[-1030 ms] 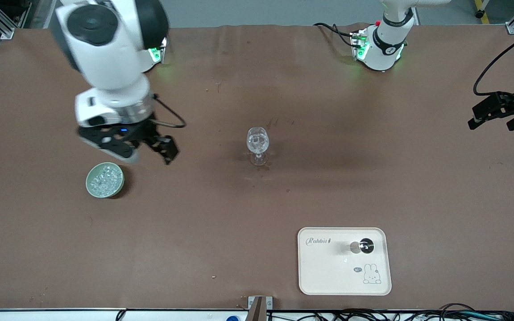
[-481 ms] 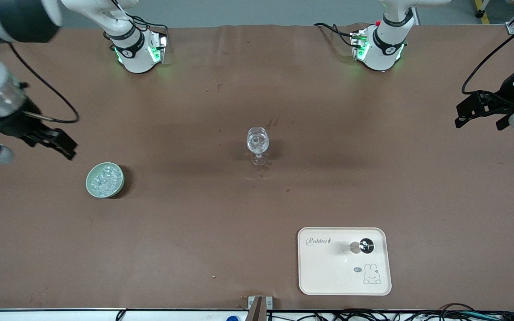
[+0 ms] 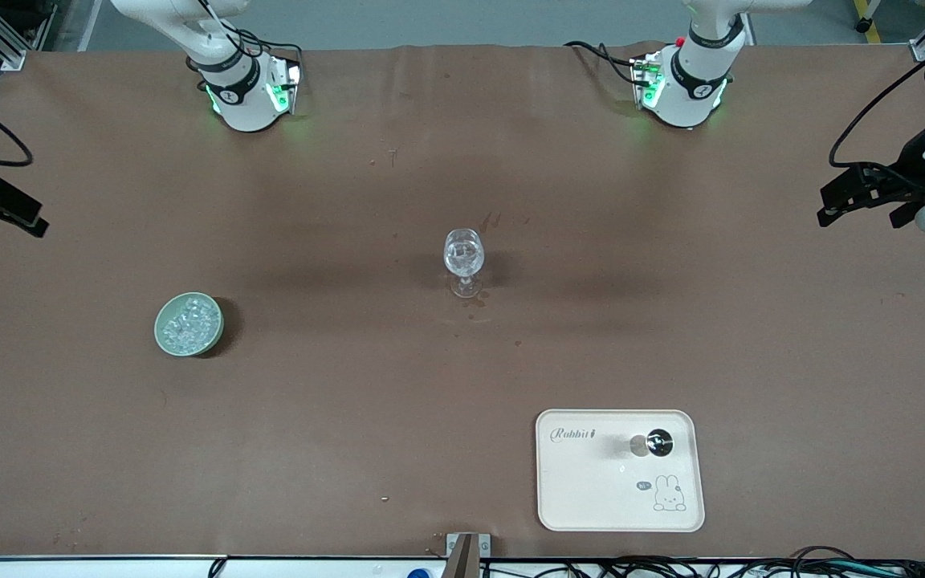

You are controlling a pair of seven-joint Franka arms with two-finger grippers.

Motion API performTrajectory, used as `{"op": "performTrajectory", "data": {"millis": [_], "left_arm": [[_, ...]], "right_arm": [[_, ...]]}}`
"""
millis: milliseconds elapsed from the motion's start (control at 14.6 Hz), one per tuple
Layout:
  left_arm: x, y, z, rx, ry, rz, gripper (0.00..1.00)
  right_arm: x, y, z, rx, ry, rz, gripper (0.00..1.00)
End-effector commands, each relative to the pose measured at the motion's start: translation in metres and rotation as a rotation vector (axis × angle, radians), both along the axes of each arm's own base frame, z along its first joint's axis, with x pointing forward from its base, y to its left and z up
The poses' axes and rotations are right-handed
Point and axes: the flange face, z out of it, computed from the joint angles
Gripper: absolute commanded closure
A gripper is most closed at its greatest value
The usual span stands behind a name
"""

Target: Pour wine and add ice with both arms

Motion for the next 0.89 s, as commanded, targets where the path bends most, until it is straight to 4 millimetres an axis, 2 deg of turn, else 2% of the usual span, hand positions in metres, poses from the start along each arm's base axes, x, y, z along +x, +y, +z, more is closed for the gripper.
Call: {"op": "performTrajectory", "data": {"millis": [0, 69, 137, 275, 824], "left_arm": [[-0.001, 0.000, 0.000, 0.023, 0.003, 0.003, 0.01], [-0.001, 0.001, 0.000, 0.023, 0.003, -0.003, 0.01], [-0.001, 0.001, -0.001, 0.023, 0.004, -0.003, 0.01], [-0.001, 0.001, -0.001, 0.023, 0.004, -0.003, 0.01], [-0.001, 0.000, -0.001, 0.023, 0.004, -0.003, 0.01]], "right_arm": [[-0.009, -0.016, 0.005, 0.029, -0.006, 0.045, 0.00], [-0.010, -0.020, 0.009, 0.026, -0.012, 0.039, 0.00], [-0.012, -0.032, 0.007, 0.033, 0.001, 0.022, 0.00], [-0.013, -0.025, 0.008, 0.034, 0.008, 0.062, 0.00], [-0.013, -0.027, 0.008, 0.034, 0.008, 0.062, 0.00]]}}
